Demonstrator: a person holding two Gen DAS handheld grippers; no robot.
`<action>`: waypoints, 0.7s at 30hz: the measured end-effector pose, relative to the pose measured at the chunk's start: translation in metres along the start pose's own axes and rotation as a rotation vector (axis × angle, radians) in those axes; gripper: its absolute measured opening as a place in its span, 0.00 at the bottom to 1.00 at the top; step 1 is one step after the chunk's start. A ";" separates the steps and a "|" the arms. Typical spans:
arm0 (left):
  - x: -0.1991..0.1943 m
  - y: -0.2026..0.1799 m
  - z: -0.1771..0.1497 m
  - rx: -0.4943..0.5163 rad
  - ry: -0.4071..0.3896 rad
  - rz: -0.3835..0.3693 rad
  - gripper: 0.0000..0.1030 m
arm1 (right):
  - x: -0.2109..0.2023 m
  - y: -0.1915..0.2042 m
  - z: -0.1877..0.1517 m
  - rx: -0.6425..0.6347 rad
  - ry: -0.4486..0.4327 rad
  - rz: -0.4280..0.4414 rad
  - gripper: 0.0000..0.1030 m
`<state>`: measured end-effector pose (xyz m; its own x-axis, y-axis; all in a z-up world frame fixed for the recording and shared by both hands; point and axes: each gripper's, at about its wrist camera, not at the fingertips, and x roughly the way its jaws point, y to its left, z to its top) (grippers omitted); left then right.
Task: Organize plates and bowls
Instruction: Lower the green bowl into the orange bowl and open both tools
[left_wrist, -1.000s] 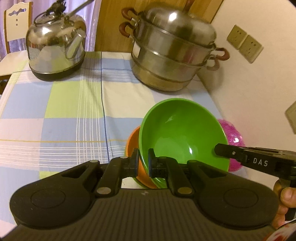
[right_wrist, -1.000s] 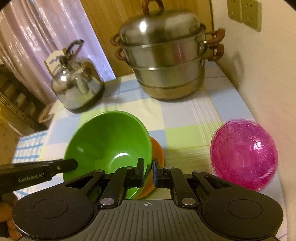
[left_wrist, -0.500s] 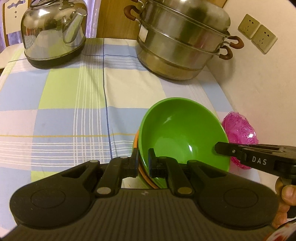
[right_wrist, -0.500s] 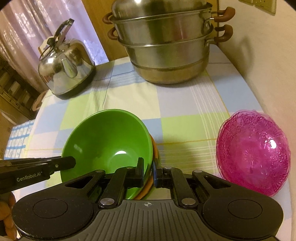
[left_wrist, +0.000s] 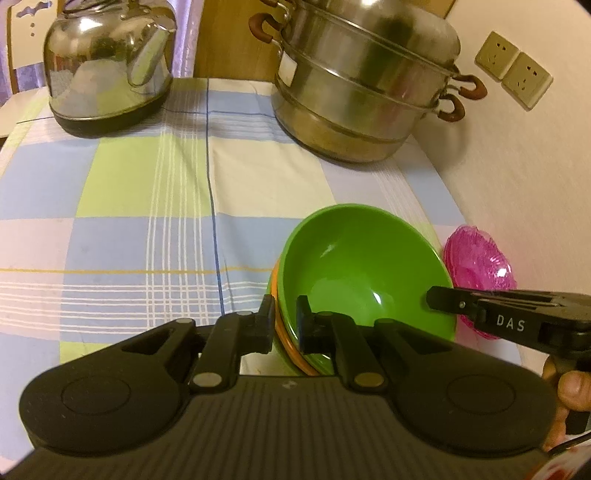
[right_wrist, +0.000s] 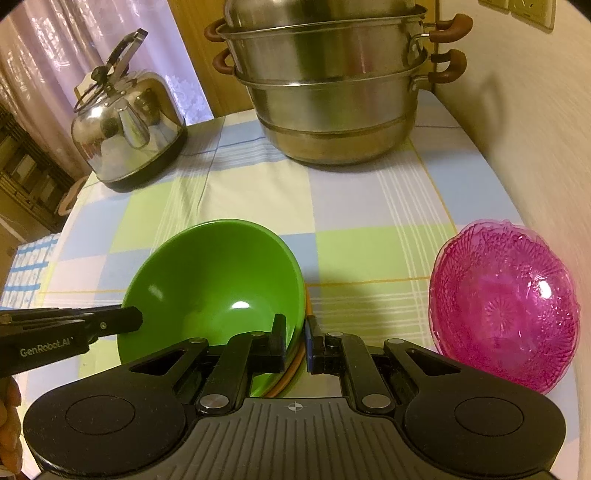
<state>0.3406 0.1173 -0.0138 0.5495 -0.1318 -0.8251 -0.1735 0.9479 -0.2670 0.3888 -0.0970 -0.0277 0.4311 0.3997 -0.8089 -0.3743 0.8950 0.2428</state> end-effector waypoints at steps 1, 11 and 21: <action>-0.003 0.001 -0.001 -0.007 -0.007 0.000 0.09 | 0.000 -0.002 -0.001 0.010 -0.002 0.007 0.12; -0.060 -0.007 -0.033 -0.051 -0.102 -0.002 0.40 | -0.048 -0.022 -0.029 0.168 -0.092 0.064 0.51; -0.114 -0.019 -0.099 -0.070 -0.159 0.044 0.77 | -0.106 -0.009 -0.095 0.201 -0.113 0.024 0.66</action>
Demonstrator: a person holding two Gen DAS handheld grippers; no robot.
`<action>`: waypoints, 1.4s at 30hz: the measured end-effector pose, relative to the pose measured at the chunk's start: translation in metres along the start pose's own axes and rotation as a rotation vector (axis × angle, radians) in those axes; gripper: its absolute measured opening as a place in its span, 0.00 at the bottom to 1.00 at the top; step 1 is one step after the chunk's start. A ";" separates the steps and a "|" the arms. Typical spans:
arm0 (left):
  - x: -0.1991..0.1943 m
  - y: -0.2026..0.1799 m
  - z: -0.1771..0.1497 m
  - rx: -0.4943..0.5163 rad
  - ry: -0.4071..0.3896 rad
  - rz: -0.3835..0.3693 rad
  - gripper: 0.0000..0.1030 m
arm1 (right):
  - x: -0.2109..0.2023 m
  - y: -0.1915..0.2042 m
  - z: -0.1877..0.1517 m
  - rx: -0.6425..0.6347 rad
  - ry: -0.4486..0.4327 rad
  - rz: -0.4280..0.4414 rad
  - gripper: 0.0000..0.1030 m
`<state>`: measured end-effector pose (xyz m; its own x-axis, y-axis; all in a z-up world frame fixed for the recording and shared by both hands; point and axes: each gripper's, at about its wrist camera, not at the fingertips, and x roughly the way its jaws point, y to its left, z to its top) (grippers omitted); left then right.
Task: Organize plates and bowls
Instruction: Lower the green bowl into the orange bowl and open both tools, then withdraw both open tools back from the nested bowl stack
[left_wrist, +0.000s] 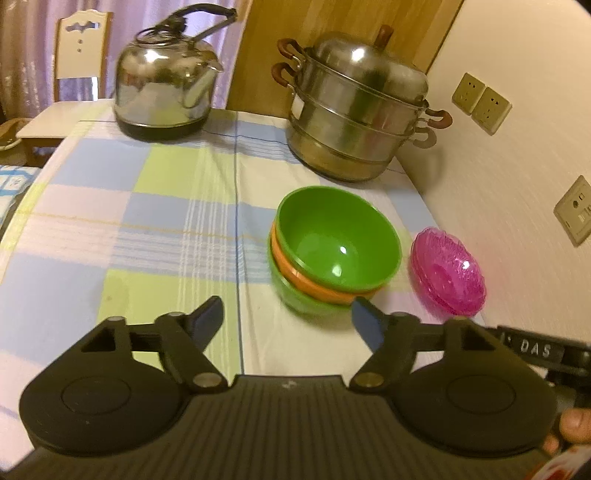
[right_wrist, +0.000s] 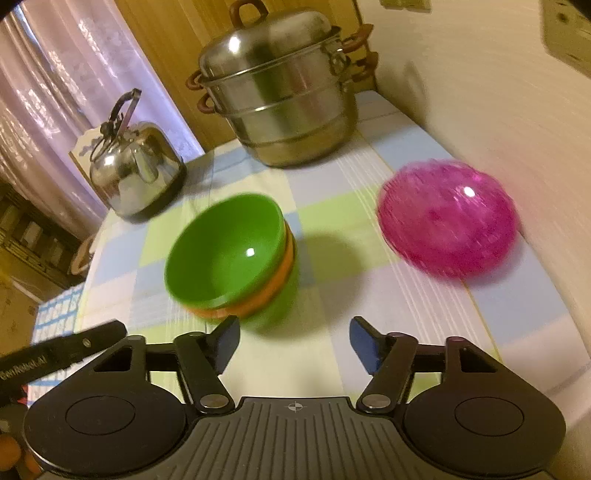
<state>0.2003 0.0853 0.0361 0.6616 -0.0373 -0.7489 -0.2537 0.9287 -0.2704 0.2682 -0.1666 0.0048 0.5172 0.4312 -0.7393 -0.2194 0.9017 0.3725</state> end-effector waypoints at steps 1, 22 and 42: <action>-0.004 -0.001 -0.006 0.003 -0.001 0.004 0.80 | -0.005 0.000 -0.008 0.004 0.002 -0.006 0.67; -0.044 -0.006 -0.067 0.006 0.015 0.060 0.88 | -0.055 -0.007 -0.081 0.011 0.017 -0.053 0.70; -0.040 -0.012 -0.070 0.001 0.022 0.012 0.88 | -0.057 -0.013 -0.086 0.018 0.017 -0.087 0.70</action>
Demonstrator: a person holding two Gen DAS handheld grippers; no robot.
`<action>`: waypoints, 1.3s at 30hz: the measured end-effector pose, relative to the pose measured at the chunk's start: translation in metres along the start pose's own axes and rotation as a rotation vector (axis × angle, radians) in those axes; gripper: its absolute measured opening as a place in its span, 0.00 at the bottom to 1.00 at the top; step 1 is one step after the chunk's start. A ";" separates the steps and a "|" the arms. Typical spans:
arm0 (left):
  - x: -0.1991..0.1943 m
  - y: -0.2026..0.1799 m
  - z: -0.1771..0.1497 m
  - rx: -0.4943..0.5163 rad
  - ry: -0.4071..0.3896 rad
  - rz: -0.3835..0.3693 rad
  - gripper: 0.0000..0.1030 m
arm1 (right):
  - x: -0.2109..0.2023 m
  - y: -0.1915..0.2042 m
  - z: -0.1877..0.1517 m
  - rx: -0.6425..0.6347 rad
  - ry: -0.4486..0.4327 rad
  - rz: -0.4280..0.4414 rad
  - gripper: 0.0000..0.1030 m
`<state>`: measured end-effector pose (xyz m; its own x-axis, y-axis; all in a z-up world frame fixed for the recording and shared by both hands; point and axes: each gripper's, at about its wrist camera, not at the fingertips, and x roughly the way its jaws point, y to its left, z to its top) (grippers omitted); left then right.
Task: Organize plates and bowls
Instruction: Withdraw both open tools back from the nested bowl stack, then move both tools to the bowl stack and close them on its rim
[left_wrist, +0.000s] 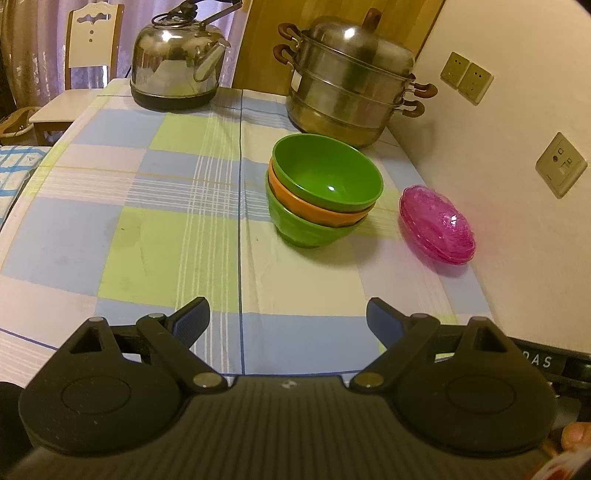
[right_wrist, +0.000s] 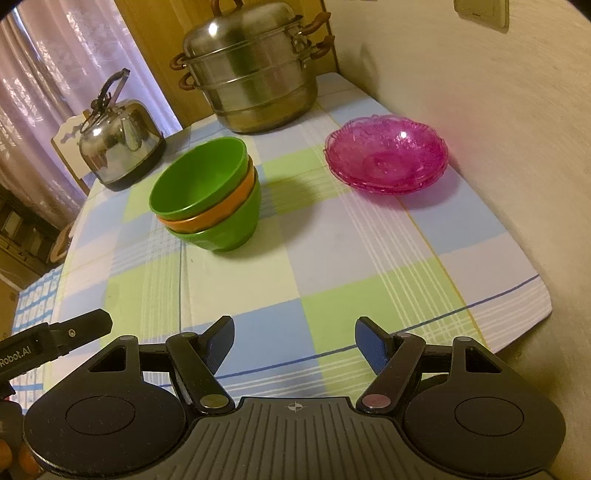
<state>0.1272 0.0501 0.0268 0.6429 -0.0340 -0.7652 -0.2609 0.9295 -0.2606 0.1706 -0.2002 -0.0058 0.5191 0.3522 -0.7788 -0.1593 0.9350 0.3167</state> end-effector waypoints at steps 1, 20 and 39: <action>0.000 0.000 0.000 0.000 0.001 -0.001 0.88 | 0.000 0.000 0.000 -0.001 0.002 0.000 0.70; 0.011 0.012 0.012 -0.032 0.011 -0.019 0.88 | 0.005 0.000 0.007 0.004 0.005 0.006 0.70; 0.039 0.015 0.042 -0.051 0.036 -0.049 0.88 | 0.026 0.001 0.025 0.025 0.031 0.020 0.70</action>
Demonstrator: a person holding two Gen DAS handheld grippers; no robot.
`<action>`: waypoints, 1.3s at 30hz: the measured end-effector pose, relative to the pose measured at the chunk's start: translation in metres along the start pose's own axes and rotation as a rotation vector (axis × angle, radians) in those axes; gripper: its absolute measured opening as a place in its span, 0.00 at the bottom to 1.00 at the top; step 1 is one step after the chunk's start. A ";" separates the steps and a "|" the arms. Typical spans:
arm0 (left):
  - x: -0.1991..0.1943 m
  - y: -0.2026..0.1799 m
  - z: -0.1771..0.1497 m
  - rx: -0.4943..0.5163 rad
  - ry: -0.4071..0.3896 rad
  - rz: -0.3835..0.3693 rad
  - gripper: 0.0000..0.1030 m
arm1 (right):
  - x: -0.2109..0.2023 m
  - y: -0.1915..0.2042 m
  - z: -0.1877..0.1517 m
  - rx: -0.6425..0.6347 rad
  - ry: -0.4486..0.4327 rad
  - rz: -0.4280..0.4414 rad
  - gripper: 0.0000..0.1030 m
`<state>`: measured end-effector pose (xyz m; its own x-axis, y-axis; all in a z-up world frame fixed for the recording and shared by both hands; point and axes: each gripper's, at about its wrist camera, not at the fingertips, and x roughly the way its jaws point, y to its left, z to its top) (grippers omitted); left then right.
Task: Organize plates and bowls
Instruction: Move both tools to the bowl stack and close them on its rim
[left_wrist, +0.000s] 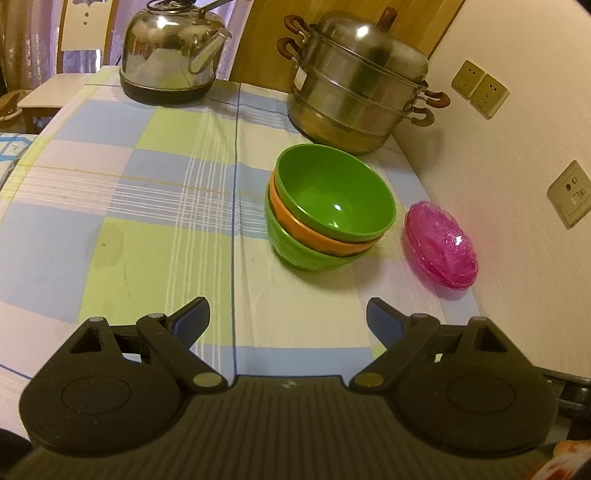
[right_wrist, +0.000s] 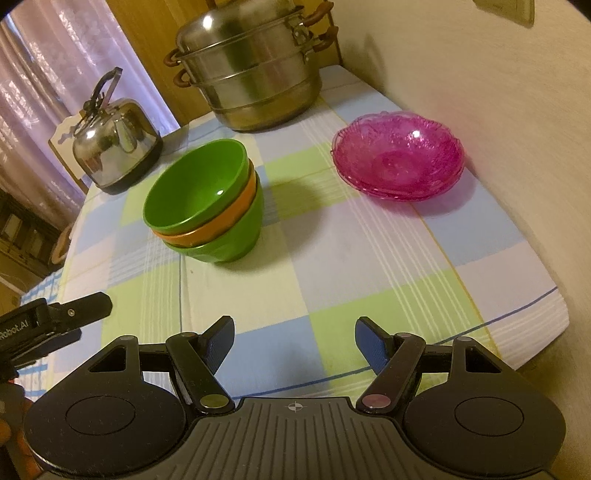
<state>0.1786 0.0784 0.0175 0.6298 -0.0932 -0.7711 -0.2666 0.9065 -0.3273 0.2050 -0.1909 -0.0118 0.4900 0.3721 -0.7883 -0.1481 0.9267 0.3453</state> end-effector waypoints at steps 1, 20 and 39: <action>0.002 0.000 0.003 -0.008 0.006 -0.003 0.87 | 0.001 0.000 0.003 0.009 0.004 0.013 0.70; 0.070 0.007 0.099 -0.076 0.070 -0.072 0.76 | 0.046 0.018 0.103 0.075 -0.025 0.113 0.70; 0.148 0.020 0.112 -0.096 0.185 -0.082 0.52 | 0.132 0.023 0.133 0.084 0.100 0.122 0.59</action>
<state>0.3485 0.1290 -0.0421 0.5098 -0.2466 -0.8242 -0.2937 0.8506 -0.4362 0.3801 -0.1276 -0.0400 0.3847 0.4887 -0.7830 -0.1268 0.8683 0.4796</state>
